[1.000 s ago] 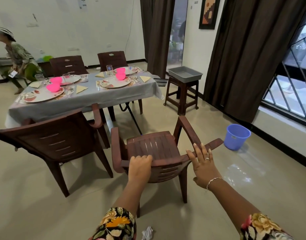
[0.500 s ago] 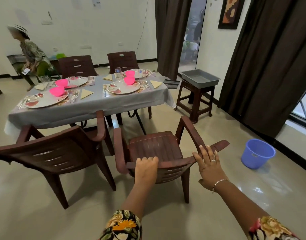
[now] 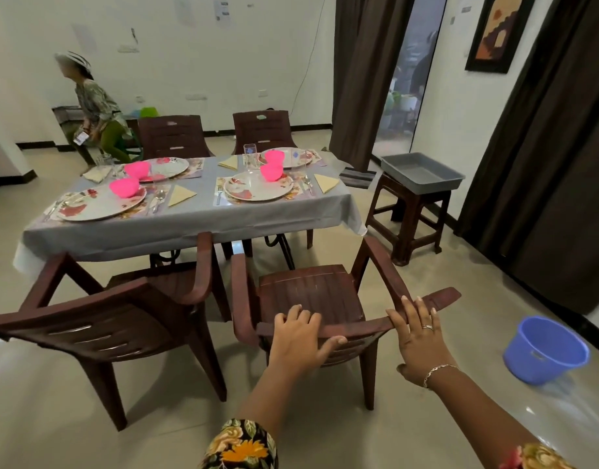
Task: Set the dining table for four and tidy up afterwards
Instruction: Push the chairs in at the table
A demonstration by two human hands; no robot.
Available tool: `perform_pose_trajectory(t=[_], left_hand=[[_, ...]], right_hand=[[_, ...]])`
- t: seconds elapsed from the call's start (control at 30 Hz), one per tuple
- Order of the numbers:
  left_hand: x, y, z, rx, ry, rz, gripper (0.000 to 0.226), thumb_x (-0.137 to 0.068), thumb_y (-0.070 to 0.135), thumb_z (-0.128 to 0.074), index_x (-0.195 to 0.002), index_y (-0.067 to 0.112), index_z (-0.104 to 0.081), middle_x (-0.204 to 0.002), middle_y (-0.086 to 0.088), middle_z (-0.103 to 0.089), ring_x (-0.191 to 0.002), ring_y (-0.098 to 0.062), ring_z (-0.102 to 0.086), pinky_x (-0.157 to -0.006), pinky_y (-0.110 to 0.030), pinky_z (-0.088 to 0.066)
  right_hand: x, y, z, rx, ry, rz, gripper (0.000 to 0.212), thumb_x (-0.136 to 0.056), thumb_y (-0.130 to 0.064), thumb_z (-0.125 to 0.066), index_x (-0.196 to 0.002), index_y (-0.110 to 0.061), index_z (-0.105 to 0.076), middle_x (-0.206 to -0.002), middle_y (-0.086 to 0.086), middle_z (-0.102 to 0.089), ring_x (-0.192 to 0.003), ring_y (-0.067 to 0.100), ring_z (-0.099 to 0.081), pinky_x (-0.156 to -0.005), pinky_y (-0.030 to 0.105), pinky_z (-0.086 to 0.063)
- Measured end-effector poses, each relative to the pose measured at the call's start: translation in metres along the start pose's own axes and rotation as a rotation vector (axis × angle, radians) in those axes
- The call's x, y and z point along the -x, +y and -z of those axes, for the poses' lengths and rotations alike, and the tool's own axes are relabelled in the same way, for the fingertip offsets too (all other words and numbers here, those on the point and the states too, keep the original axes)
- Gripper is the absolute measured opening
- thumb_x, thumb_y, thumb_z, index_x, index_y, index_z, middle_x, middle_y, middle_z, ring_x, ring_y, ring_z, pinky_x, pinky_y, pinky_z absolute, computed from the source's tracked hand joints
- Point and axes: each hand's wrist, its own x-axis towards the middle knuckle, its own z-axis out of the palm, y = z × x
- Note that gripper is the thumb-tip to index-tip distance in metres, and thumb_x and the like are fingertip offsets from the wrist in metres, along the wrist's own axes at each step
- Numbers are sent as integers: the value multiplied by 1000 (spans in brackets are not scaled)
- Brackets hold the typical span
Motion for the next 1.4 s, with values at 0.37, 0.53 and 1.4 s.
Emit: perform_pose_trajectory(t=[0.37,0.53,1.4], left_hand=[[-81,-7,-7,-17,-78,119,110,-65,80,18,-136,22,-43,-141,1,-45,-141,-21,-22,-106,-42,-25],[-110,-10,-9,-12,-85,175,128,-50,79,34,-135,20,-43,-138,-1,-47,-132,-23,-31,-103,-38,-27],[-166,4,-16,8,-210,364,59,-95,57,-25,-142,23,-34,-152,-2,-29,-146,-26,-4,-115,-49,10]], right_hand=[[-90,31,-1,-70,69,135,95,-79,-32,-65,-147,-27,1,-156,13,6,-140,34,20,-112,52,9],[-125,43,1,-39,47,177,92,-84,-32,-59,-147,-30,8,-155,9,13,-140,35,21,-110,51,14],[-203,71,-24,-121,166,323,130,-9,-35,-88,-130,-23,-41,-127,19,-55,-127,41,-28,-107,51,-7]])
